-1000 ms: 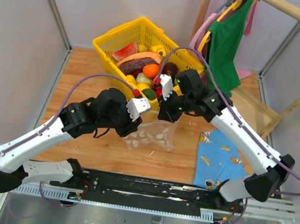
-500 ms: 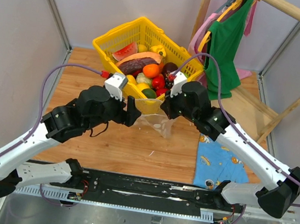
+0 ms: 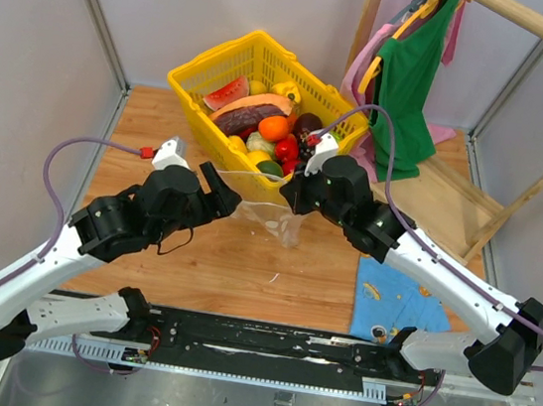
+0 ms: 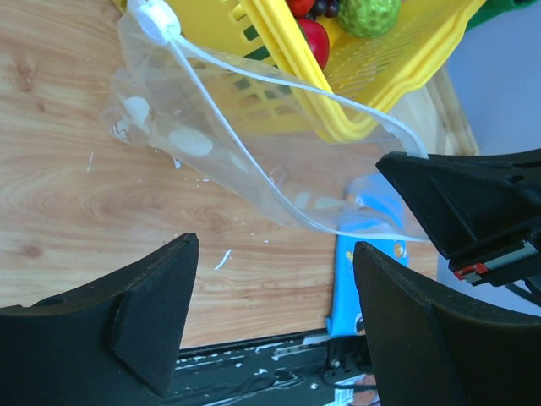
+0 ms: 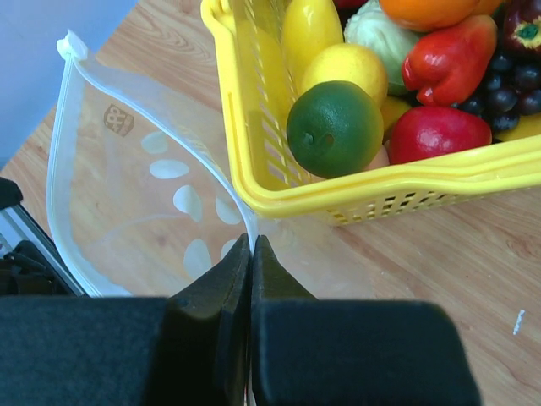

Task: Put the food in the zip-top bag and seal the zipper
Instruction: Open the zipper of the food storage bag.

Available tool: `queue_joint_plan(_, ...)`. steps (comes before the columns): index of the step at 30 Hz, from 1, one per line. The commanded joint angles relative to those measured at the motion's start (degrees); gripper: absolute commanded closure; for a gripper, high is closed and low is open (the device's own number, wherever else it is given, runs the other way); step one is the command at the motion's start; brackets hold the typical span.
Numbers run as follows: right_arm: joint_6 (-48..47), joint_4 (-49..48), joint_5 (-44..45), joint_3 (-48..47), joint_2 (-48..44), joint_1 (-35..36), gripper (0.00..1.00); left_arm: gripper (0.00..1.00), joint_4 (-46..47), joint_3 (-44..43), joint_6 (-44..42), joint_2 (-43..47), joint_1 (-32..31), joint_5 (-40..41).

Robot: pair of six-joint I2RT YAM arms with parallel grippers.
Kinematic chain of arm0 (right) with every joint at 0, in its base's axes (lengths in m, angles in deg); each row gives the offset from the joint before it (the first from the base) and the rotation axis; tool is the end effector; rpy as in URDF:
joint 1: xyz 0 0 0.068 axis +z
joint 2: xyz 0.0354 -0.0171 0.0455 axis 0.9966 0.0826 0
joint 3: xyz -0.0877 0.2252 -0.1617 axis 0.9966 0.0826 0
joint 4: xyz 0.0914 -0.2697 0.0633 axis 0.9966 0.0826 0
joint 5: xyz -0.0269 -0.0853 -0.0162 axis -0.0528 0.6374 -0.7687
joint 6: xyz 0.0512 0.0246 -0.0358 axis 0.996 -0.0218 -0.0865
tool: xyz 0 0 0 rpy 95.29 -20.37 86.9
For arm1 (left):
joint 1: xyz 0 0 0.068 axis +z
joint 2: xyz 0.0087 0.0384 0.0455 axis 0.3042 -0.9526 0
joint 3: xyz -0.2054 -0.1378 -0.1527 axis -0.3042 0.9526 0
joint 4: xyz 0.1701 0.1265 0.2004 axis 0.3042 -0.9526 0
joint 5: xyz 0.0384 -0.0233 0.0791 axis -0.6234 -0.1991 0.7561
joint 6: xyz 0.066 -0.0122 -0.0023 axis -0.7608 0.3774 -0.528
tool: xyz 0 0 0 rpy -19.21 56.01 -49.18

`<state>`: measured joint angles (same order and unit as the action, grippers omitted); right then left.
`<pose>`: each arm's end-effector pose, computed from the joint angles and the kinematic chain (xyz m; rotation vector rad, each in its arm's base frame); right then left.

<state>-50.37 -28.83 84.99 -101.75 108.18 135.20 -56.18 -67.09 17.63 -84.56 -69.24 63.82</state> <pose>0.2221 0.2601 0.3780 -0.4613 1.8976 0.7901 0.1433 -0.1404 0.4007 -0.3884 2.0998 -0.6359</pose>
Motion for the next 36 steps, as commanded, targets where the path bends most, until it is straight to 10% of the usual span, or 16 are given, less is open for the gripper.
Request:
queue_joint_plan(1, 2.27, -4.79, 0.62, 1.06, -0.9, 1.13, 0.99, 0.22, 3.77, 2.92, 8.2, 1.85, -0.42, 4.13)
queue_joint_plan(13, 4.2, -8.41, -3.35, 4.2, -1.24, 1.44, 0.99, 0.31, 16.97, 8.39, 10.09, -2.2, -0.37, 3.48)
queue_joint_plan(20, 4.03, -8.89, -4.19, 4.11, -1.03, 2.16, 0.99, 0.49, 17.54, 9.02, 10.07, -4.33, -0.33, 3.0)
queue_joint_plan(28, 3.24, -6.83, -5.18, 2.88, -0.41, 2.28, 0.99, 0.98, 12.93, 6.63, 7.68, -3.74, 0.32, 3.98)
queue_joint_plan(36, -0.27, 0.68, -3.44, -2.73, 2.13, 2.27, 0.88, 0.99, 2.71, -1.26, -1.79, -3.67, 0.38, -0.99)
